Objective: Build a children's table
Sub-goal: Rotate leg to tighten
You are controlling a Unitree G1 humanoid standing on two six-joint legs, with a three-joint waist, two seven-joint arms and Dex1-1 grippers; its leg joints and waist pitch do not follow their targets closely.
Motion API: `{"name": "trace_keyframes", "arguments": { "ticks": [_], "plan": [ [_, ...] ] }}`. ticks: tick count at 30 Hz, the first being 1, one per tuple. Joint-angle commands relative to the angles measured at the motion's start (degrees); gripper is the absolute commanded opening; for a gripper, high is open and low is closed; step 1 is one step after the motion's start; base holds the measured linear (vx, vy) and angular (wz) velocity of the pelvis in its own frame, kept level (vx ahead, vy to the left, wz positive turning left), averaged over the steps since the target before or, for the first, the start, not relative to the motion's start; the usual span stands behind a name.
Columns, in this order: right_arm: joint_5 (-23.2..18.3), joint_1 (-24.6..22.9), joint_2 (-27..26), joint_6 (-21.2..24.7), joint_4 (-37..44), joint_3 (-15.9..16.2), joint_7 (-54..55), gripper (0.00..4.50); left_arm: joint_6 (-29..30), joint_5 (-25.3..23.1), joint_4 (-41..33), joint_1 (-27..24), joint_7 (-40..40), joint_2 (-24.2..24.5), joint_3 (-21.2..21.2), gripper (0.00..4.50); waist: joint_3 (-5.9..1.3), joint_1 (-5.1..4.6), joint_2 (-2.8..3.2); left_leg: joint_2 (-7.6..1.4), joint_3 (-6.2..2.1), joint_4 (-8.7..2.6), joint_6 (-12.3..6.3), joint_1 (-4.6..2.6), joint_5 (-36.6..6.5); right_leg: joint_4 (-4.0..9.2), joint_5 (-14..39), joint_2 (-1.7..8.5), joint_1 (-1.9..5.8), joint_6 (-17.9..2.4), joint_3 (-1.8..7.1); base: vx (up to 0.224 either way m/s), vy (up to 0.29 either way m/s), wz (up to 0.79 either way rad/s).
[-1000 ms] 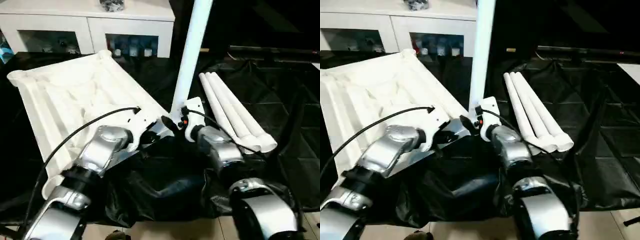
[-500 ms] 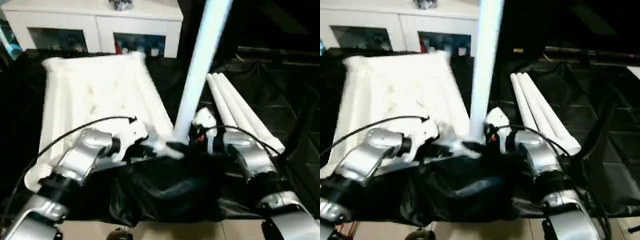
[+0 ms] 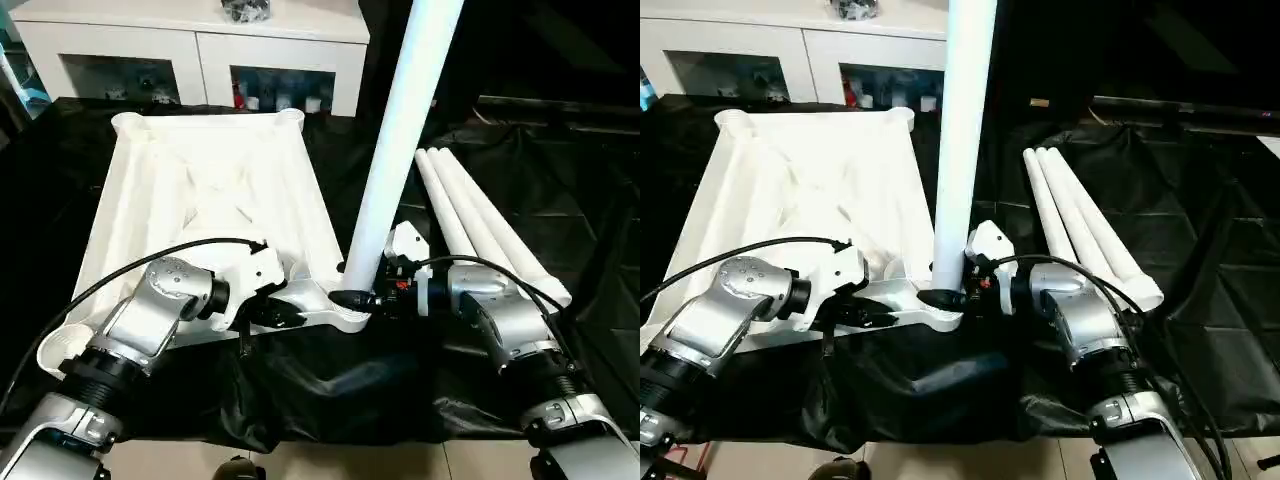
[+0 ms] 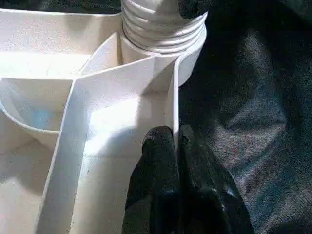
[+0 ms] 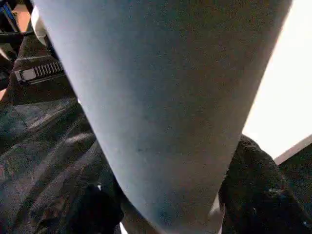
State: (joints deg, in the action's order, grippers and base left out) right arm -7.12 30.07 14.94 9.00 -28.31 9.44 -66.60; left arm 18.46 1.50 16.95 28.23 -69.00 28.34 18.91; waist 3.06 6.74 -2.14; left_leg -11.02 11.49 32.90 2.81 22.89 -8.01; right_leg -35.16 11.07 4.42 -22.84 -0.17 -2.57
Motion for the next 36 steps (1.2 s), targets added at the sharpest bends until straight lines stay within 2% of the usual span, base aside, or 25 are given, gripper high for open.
{"name": "trace_keyframes", "arguments": {
  "ticks": [1, 4, 6, 8, 9, 10, 12, 13, 14, 15, 17, 18, 20, 22, 23, 25, 26, 30, 31, 34, 36],
  "plan": [
    [-0.18, -1.4, -0.4, 1.82, 0.41, 2.07, -0.22, 2.35, 0.13, 0.99, -1.76, -0.14, 0.95, -1.36, 0.16, 0.0, -3.91, -0.16, 0.71, -2.61, -1.26, -3.91, 0.88, -2.43, -16.64, 3.74, 8.94, 3.71, 1.82, -11.77, 2.11, 0.0, 0.0, 0.0],
    [0.09, -1.57, -1.08, 2.09, 0.05, 1.52, 2.0, 2.34, 0.94, 0.98, -1.57, 0.02, 2.54, -2.25, -0.33, 0.0, -3.8, -0.27, 0.71, -2.57, -1.22, -3.95, 0.92, -2.48, -17.01, 3.82, 9.3, 3.66, 1.69, -11.83, 2.13, 0.0, 0.0, 0.0],
    [1.12, -1.43, -2.48, 1.53, -1.49, 0.48, 6.77, 2.33, 2.12, 0.85, -0.85, 0.69, 5.47, -3.92, -1.26, 0.0, -3.66, -0.37, 0.69, -2.56, -1.26, -4.07, 1.66, -2.58, -18.55, 4.04, 11.86, 3.76, 1.53, -11.48, 2.18, 0.0, 0.0, 0.0],
    [2.45, -0.25, -5.52, 1.09, -5.89, -2.14, 16.89, 2.3, 4.47, 0.17, 0.94, 2.29, 11.23, -7.02, -2.75, 0.0, -3.37, -0.73, 0.63, -2.52, -1.5, -4.35, 2.83, -2.52, -20.7, 4.42, 16.53, 3.95, 1.44, -10.52, 2.18, 0.0, 0.0, 0.0],
    [2.85, 0.64, -7.52, 1.17, -8.73, -4.03, 23.4, 2.1, 6.01, -0.36, 2.23, 3.41, 15.29, -9.23, -3.77, 0.0, -3.11, -1.15, 0.53, -2.31, -1.66, -4.33, 3.67, -2.75, -23.31, 4.95, 21.63, 4.11, 1.2, -9.64, 2.16, 0.0, 0.0, 0.0],
    [2.76, 1.16, -8.54, 1.33, -10.17, -5.05, 26.49, 2.06, 6.81, -0.65, 2.94, 4.03, 17.53, -10.44, -4.31, 0.0, -3.18, -1.48, 0.48, -2.28, -1.92, -4.32, 4.48, -2.92, -24.77, 5.18, 25.21, 4.35, 1.17, -8.84, 2.1, 0.0, 0.0, 0.0],
    [2.58, 1.63, -9.55, 1.54, -11.36, -5.94, 29.18, 2.04, 7.48, -1.02, 3.61, 4.65, 19.78, -11.62, -4.76, 0.0, -3.13, -1.76, 0.44, -2.2, -2.15, -4.22, 4.11, -3.05, -25.89, 5.95, 28.1, 4.39, 1.0, -7.12, 2.04, 0.0, 0.0, 0.0],
    [2.53, 1.98, -10.38, 1.64, -12.16, -6.4, 31.16, 2.02, 8.1, -1.31, 4.02, 5.13, 21.43, -12.55, -5.0, 0.0, -3.13, -1.76, 0.44, -2.2, -2.15, -4.22, 4.11, -3.05, -25.89, 5.95, 28.1, 4.39, 1.0, -7.12, 2.04, 0.0, 0.0, 0.0],
    [2.54, 2.21, -10.92, 1.67, -12.67, -6.66, 32.45, 2.02, 8.53, -1.47, 4.24, 5.42, 22.42, -13.13, -5.15, 0.0, -3.02, -1.83, 0.65, -2.21, -2.12, -4.21, 3.96, -3.33, -26.85, 6.21, 28.86, 4.24, 0.62, -6.7, 2.08, 0.0, 0.0, 0.0],
    [2.57, 2.52, -11.7, 1.67, -13.34, -6.98, 34.39, 2.02, 9.22, -1.71, 4.51, 5.83, 23.84, -14.0, -5.36, 0.0, -3.11, -1.88, 0.55, -2.16, -2.17, -4.16, 3.88, -3.34, -26.92, 6.2, 28.85, 4.23, 0.64, -6.58, 2.07, 0.0, 0.0, 0.0],
    [3.21, 3.72, -13.9, 1.26, -15.05, -6.79, 38.06, 2.02, 9.36, -2.19, 4.47, 6.56, 25.73, -15.77, -5.06, 0.0, -3.19, -1.98, 0.92, -2.27, -2.33, -4.45, 4.01, -3.01, -26.46, 5.98, 27.11, 4.11, 0.89, -6.7, 1.97, 0.0, 0.0, 0.0],
    [3.58, 4.34, -14.76, 0.82, -15.95, -6.78, 39.19, 2.02, 9.21, -2.42, 4.31, 6.72, 25.98, -16.28, -4.77, 0.0, -3.27, -2.16, 0.82, -2.21, -2.39, -4.51, 4.21, -3.0, -26.89, 5.9, 26.16, 3.96, 0.88, -6.85, 1.86, 0.0, 0.0, 0.0],
    [3.26, 5.37, -15.64, -0.69, -17.06, -6.64, 37.12, 2.57, 8.5, -2.43, 3.34, 6.4, 24.65, -16.44, -3.72, 0.0, -3.29, -2.3, 0.79, -2.13, -2.32, -4.48, 4.02, -2.93, -27.61, 5.97, 25.4, 3.96, 0.85, -6.9, 1.89, 0.0, 0.0, 0.0],
    [2.21, 5.8, -15.34, -0.38, -17.11, -7.08, 34.72, 2.73, 7.7, -2.37, 2.8, 5.95, 23.41, -15.7, -3.13, 0.0, -3.31, -2.18, 0.71, -2.1, -2.16, -4.37, 3.32, -3.12, -27.55, 5.98, 24.61, 3.89, 0.71, -7.08, 2.03, 0.0, 0.0, 0.0],
    [1.78, 5.91, -15.04, -0.19, -16.92, -7.18, 33.71, 2.91, 7.07, -2.37, 2.69, 5.77, 22.79, -15.26, -2.89, 0.0, -3.26, -2.14, 0.77, -2.13, -2.13, -4.41, 3.03, -2.97, -27.11, 5.97, 23.94, 3.9, 0.79, -7.23, 2.09, 0.0, 0.0, 0.0],
    [1.85, 5.69, -13.38, -0.49, -15.75, -5.94, 30.1, 3.05, 6.62, -1.83, 2.04, 5.08, 20.86, -14.02, -2.6, 0.0, -3.37, -2.01, 0.56, -2.17, -2.03, -4.37, 2.68, -2.92, -26.33, 5.84, 23.02, 3.87, 0.93, -7.34, 2.1, 0.0, 0.0, 0.0],
    [2.12, 5.45, -12.02, -0.84, -15.05, -5.01, 27.52, 3.13, 6.49, -1.45, 1.46, 4.59, 19.5, -13.11, -2.45, 0.0, -3.42, -1.88, 0.66, -2.22, -1.97, -4.42, 2.45, -2.74, -24.98, 5.58, 21.16, 3.82, 1.1, -7.75, 2.14, 0.0, 0.0, 0.0],
    [2.43, 4.12, -7.64, -1.38, -12.39, -2.52, 18.51, 3.18, 4.43, -0.49, -0.09, 3.28, 14.73, -10.17, -1.92, 0.0, -3.65, -1.59, 0.44, -2.35, -1.64, -4.24, 1.22, -2.42, -21.27, 5.01, 15.94, 3.74, 1.5, -9.11, 2.21, 0.0, 0.0, 0.0],
    [2.4, 3.84, -6.97, -1.41, -11.84, -2.13, 17.08, 3.18, 4.3, -0.29, -0.26, 3.14, 13.97, -9.78, -1.89, 0.0, -3.69, -1.47, 0.47, -2.37, -1.55, -4.17, 0.99, -2.54, -20.69, 4.91, 14.99, 3.68, 1.44, -9.39, 2.22, 0.0, 0.0, 0.0],
    [1.82, 2.48, -3.34, -0.77, -9.06, -0.37, 9.51, 3.18, 2.74, 0.52, -0.82, 2.65, 9.57, -7.61, -1.34, 0.0, -3.97, -1.14, 0.44, -2.3, -1.28, -3.79, -0.46, -2.25, -15.81, 4.08, 8.25, 3.49, 1.88, -11.16, 2.18, 0.0, 0.0, 0.0],
    [1.54, 1.64, -1.32, 0.21, -7.41, 0.81, 5.3, 3.18, 2.47, 0.91, -1.32, 2.44, 6.89, -6.23, -0.66, 0.0, -4.0, -0.99, 0.45, -2.27, -1.18, -3.68, -1.11, -2.24, -14.49, 3.76, 5.91, 3.36, 1.98, -12.02, 2.07, 0.0, 0.0, 0.0]
  ]
}}
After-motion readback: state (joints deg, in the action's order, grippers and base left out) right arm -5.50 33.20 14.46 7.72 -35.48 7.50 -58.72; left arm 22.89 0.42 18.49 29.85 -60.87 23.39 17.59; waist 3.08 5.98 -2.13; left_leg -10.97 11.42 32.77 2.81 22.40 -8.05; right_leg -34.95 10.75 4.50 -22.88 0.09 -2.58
